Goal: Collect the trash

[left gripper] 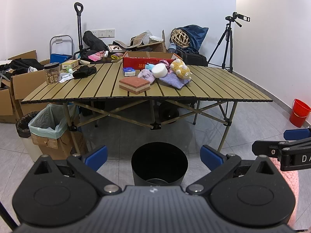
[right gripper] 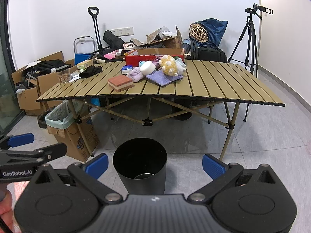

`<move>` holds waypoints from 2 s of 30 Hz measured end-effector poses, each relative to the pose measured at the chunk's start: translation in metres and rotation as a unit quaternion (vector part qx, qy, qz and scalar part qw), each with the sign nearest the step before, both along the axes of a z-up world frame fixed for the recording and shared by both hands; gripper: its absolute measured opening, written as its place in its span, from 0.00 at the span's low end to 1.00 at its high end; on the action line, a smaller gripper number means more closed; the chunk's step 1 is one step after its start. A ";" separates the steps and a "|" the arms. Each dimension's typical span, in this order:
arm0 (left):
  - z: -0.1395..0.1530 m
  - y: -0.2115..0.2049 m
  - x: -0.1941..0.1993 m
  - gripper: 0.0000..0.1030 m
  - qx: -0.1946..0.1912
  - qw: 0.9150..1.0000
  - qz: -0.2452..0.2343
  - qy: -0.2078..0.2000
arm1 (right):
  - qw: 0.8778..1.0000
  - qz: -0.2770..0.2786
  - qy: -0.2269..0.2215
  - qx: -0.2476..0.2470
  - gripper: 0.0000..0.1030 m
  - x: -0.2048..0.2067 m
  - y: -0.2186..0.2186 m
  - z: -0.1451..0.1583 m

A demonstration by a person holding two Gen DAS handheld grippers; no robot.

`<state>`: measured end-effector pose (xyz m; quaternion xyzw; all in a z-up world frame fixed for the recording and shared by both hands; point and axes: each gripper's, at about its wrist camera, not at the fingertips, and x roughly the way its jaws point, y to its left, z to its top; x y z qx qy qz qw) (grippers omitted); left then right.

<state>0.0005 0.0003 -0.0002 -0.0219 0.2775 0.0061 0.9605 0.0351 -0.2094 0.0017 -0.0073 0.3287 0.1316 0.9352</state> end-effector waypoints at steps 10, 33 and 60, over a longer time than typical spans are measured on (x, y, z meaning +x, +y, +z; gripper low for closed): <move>0.002 0.002 0.000 1.00 -0.001 1.000 0.000 0.001 | 1.000 0.000 0.001 -0.001 1.00 0.000 0.000 0.003; -0.010 0.002 -0.005 1.00 0.004 1.000 0.001 0.007 | 1.000 0.006 0.010 0.003 1.00 0.000 0.004 -0.007; -0.011 0.006 -0.004 1.00 0.004 1.000 0.001 0.008 | 1.000 0.012 0.007 0.002 1.00 -0.001 0.012 -0.006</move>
